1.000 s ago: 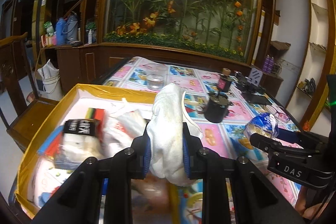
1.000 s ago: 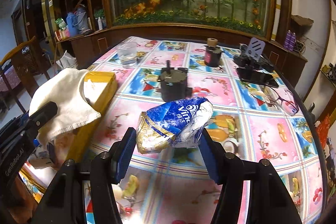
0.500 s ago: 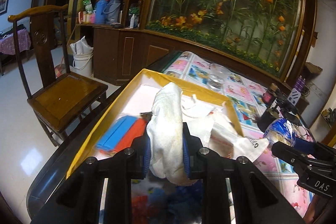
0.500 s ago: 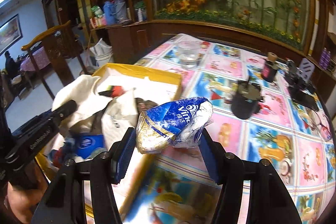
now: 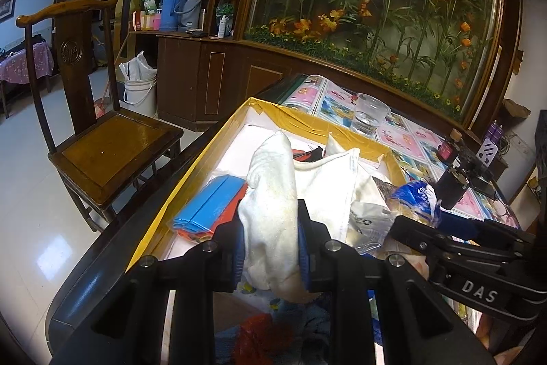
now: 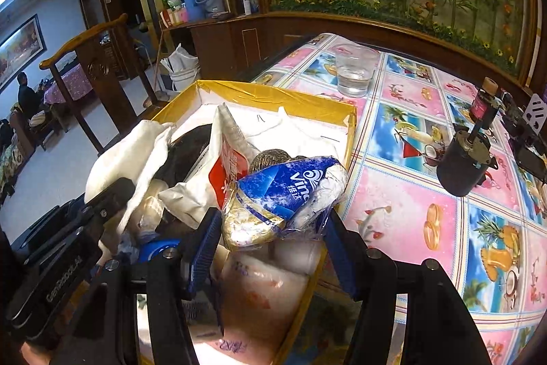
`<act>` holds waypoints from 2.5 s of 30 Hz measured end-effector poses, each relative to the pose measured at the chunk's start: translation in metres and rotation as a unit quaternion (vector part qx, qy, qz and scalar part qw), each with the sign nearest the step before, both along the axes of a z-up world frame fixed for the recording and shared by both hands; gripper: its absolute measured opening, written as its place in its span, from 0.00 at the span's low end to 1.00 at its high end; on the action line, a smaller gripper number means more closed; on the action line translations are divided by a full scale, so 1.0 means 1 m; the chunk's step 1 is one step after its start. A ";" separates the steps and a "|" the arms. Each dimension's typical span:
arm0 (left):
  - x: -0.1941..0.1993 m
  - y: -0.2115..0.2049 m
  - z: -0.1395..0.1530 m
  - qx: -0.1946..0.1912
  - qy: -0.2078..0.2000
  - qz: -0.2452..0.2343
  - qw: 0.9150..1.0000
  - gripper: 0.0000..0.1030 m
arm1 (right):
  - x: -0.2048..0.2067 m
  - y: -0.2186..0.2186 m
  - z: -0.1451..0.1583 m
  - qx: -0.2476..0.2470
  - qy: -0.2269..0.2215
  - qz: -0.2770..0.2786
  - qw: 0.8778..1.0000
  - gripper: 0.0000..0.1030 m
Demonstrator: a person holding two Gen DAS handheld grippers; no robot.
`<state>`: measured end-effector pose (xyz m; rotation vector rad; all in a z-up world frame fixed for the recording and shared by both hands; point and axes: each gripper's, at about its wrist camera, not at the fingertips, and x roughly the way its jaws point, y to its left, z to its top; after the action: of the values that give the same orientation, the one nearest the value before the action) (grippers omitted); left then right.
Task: Organize soft objects
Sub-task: 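Carry the white cloth and blue-wrapped roll over the yellow tray with both grippers, then lower the cloth and roll into the tray and open both grippers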
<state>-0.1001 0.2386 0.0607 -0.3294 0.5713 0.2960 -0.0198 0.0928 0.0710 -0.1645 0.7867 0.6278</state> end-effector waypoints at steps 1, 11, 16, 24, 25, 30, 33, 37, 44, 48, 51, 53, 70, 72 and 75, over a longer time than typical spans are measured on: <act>0.000 0.000 0.000 0.001 0.001 0.000 1.000 0.23 | 0.001 0.001 0.000 0.000 -0.002 0.000 1.000 0.63; 0.009 -0.002 0.000 0.014 0.018 0.000 1.000 0.23 | 0.030 0.015 -0.013 -0.009 0.018 -0.004 1.000 0.63; 0.011 -0.003 0.001 0.019 0.021 0.001 1.000 0.23 | 0.039 0.012 -0.020 -0.001 0.039 -0.004 0.999 0.63; 0.013 -0.011 0.002 0.037 0.022 0.002 0.999 0.23 | 0.035 0.014 -0.020 -0.008 0.028 0.002 1.000 0.63; 0.013 -0.012 0.002 0.039 0.023 0.002 0.999 0.23 | 0.035 0.014 -0.020 -0.008 0.028 0.002 1.000 0.63; 0.013 -0.015 0.003 0.045 0.023 0.003 0.999 0.23 | 0.031 0.014 -0.020 -0.011 0.024 0.007 1.000 0.63; 0.014 -0.016 0.003 0.047 0.023 0.003 0.999 0.23 | 0.027 0.014 -0.020 -0.014 0.020 0.010 1.000 0.63; 0.012 -0.017 0.003 0.048 0.022 0.002 0.999 0.24 | 0.023 0.012 -0.020 -0.015 0.021 0.014 1.000 0.63; 0.010 -0.019 0.005 0.055 0.023 0.001 0.998 0.26 | 0.015 0.009 -0.018 -0.016 0.021 0.020 0.999 0.64; 0.007 -0.020 0.006 0.055 0.021 -0.001 0.998 0.32 | 0.010 0.008 -0.015 -0.018 0.018 0.024 0.999 0.68; 0.005 -0.019 0.008 0.055 0.020 -0.002 0.998 0.34 | 0.006 0.005 -0.013 -0.018 0.014 0.024 0.999 0.68; 0.006 -0.021 0.007 0.055 0.020 -0.002 0.998 0.37 | 0.005 0.003 -0.011 -0.015 0.014 0.025 0.999 0.68; -0.003 -0.042 0.020 0.084 0.002 0.001 0.996 0.74 | -0.003 -0.040 0.001 0.010 0.001 -0.003 1.000 0.80; -0.006 -0.043 0.022 0.085 -0.003 0.005 0.996 0.80 | -0.004 -0.047 0.002 0.013 -0.008 -0.009 1.000 0.85; -0.009 -0.045 0.023 0.089 -0.005 0.010 0.996 0.89 | -0.006 -0.056 0.003 0.015 -0.021 -0.017 1.000 0.92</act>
<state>-0.1093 0.1941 0.0833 -0.1651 0.5273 0.3624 -0.0257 0.0366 0.0742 -0.1363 0.7382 0.6012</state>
